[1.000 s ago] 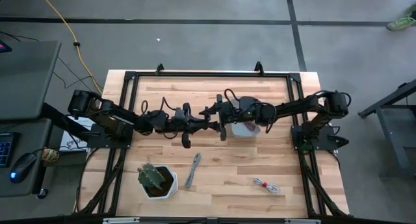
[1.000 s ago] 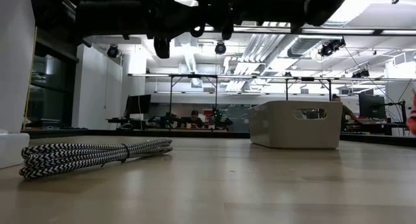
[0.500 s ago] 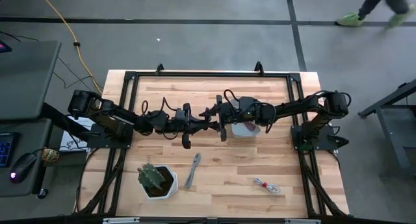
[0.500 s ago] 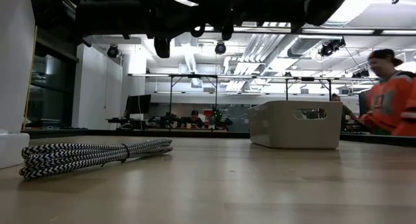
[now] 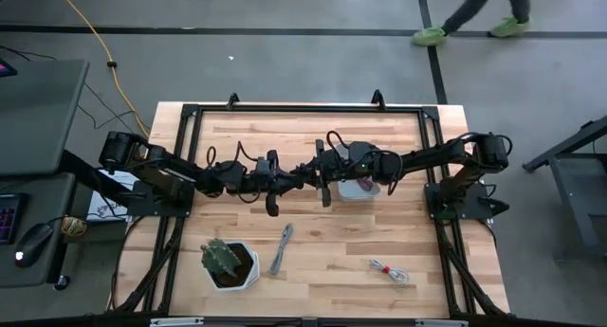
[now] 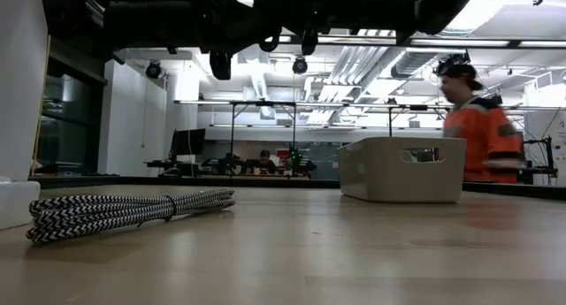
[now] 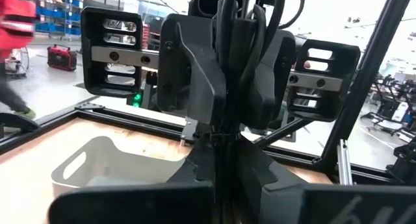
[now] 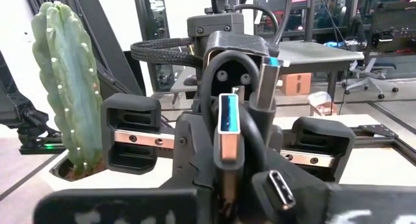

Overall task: Pick and place USB-C Cables
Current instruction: Put the black charger cable into the gray bin

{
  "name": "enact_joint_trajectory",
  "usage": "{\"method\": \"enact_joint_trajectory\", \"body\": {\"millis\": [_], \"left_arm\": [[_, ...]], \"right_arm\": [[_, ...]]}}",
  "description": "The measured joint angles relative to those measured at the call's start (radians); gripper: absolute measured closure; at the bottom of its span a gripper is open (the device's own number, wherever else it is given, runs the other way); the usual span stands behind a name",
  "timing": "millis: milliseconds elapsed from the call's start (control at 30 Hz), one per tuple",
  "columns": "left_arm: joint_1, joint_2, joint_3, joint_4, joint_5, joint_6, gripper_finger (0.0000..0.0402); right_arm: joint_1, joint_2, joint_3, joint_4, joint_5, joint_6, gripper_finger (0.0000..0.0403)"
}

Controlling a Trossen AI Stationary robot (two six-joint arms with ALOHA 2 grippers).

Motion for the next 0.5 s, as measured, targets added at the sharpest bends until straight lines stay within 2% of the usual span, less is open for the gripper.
{"method": "enact_joint_trajectory", "body": {"millis": [500], "left_arm": [[0.0,0.0,0.0,0.0,-0.009,-0.018,0.0328]], "right_arm": [[0.0,0.0,0.0,-0.002,-0.002,-0.011,0.0375]]}}
